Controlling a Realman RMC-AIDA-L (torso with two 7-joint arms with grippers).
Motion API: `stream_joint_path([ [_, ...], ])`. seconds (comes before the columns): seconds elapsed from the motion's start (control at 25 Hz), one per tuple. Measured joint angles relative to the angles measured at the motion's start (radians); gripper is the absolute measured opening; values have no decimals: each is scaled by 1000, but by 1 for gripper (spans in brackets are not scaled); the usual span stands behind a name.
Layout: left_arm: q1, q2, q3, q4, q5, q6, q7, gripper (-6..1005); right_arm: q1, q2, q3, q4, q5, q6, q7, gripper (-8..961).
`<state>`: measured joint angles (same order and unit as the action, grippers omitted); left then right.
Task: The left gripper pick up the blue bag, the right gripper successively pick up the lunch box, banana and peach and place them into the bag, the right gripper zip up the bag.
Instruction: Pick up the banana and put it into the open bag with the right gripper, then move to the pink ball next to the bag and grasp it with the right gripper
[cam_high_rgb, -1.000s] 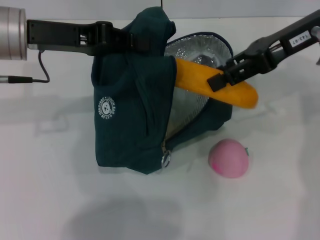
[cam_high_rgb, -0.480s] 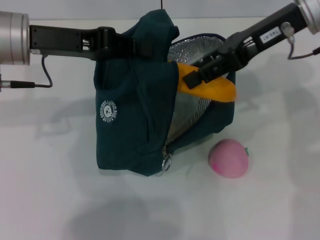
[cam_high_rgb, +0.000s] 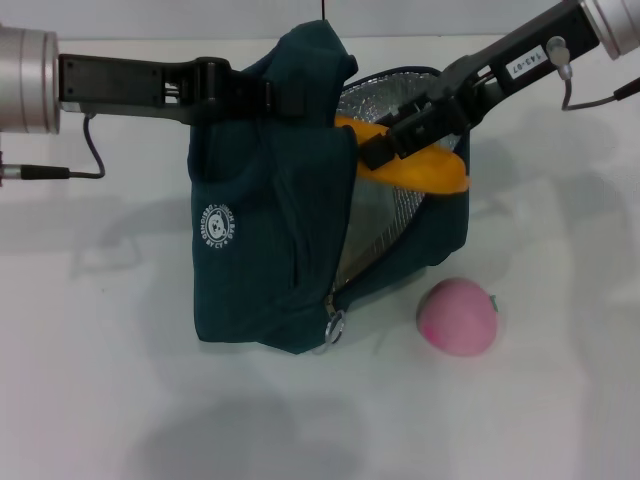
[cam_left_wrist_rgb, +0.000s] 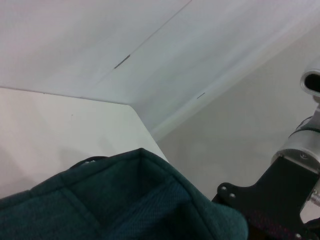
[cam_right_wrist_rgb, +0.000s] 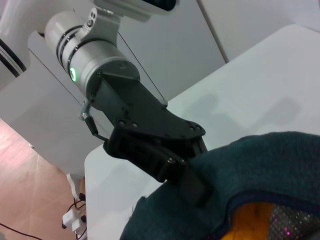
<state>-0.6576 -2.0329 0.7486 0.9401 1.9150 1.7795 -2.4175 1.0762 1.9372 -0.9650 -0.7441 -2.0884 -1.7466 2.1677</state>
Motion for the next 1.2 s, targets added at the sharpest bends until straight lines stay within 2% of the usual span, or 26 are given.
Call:
stream_joint_path([
  [0.16,0,0,0,0,0,0,1,42,-5,1,1,-13,6,-5,0,565],
  [0.44,0,0,0,0,0,0,1,42,-8,-2,3,-20,9,-8,-2,694],
  [0.64,6,1,-1,0,0,0,2,42,-61,-16,49,-102,10,-44,17,787],
  [0.76,12,1,-4,0,0,-1,2,42,-110,-34,77,-188,8,-77,71,785],
  [0.96,13,2,-6,0,1,-1,2,42,-182,-85,79,-306,-4,-168,194,775],
  [1.08,16,2,-6,0,4,-2,8,42,-206,-94,80,-344,-29,-220,213,774],
  [1.2,22,1,-6,0,4,-2,10,42,-241,-85,76,-374,-90,-233,226,782],
])
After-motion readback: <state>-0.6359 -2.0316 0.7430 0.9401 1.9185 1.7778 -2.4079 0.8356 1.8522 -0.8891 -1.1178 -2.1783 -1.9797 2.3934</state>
